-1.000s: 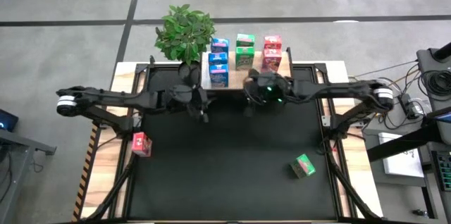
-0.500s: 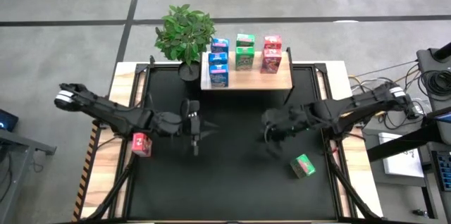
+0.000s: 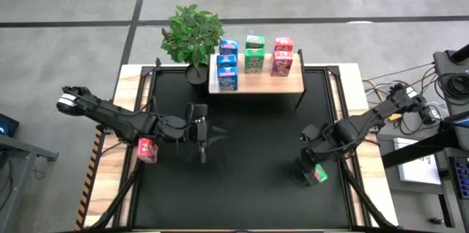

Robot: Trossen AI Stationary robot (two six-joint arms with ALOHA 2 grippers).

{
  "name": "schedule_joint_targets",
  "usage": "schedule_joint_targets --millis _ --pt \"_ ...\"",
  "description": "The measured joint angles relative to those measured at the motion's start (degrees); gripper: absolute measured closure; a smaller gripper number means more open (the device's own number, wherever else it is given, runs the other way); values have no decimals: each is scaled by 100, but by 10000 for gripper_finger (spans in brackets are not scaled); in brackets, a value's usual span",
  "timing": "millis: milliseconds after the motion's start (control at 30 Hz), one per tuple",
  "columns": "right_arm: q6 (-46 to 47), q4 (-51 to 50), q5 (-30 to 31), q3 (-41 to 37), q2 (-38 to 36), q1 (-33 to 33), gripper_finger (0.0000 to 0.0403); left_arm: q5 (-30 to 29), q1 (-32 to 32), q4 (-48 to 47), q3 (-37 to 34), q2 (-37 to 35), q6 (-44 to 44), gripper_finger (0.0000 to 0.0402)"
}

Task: Stack cereal on shelf
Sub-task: Put the green cereal box on the shelf, aligned with the other green cereal box

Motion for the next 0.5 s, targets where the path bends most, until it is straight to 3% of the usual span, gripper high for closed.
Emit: schedule_joint_targets --millis 233,500 --pt "699 -179 -403 -76 93 349 369 -433 4 -34 29 2 194 342" --pt "1039 -109 -832 -22 295 644 238 -686 9 -38 29 2 341 342"
